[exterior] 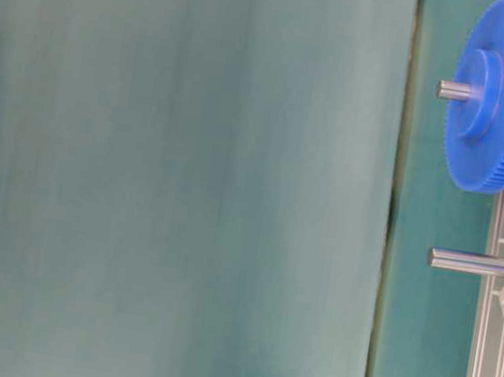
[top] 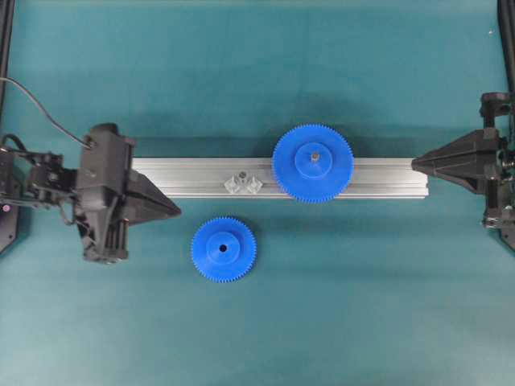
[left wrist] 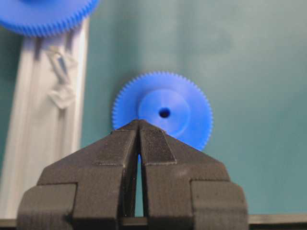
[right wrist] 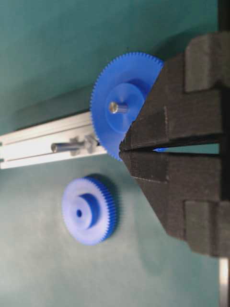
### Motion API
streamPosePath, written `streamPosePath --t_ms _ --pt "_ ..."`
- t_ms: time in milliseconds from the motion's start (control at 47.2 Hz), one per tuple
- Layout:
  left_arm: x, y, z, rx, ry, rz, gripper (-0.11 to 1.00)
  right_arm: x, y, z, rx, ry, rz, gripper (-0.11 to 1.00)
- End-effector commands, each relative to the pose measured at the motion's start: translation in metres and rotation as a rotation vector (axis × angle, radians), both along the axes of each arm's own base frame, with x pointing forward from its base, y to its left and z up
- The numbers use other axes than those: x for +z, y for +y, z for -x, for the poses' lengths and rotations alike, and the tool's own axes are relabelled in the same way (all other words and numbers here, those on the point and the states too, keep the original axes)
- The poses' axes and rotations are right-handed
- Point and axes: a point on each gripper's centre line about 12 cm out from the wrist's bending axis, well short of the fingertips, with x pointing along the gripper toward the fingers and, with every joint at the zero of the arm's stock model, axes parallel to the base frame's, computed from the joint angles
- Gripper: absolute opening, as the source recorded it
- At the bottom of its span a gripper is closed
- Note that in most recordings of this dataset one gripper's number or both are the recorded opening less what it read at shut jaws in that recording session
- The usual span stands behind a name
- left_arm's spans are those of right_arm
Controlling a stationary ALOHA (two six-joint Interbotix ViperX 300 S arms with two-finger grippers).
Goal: Find the location of the shaft and insert the small gear.
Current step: 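Move the left gripper toward the small blue gear on the table, then lower the left gripper over the small blue gear's hub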
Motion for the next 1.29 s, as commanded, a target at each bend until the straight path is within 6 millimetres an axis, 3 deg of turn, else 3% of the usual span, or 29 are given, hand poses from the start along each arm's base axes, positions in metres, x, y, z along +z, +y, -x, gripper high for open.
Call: streamPosePath --t_ms 0,466,1270 --pt "0.007 -0.005 -0.011 -0.011 -0.021 0.006 0.0 0.001 -0.002 -0.002 -0.01 0.002 -0.009 0.01" --pt "-0.01 -0.016 -0.048 -0.024 0.117 0.0 0.0 -0.001 -0.002 -0.001 -0.013 0.008 -0.01 0.01" --pt "-0.023 -0.019 -0.078 -0.021 0.286 -0.018 0.0 -0.005 -0.002 0.001 -0.015 0.016 -0.01 0.01"
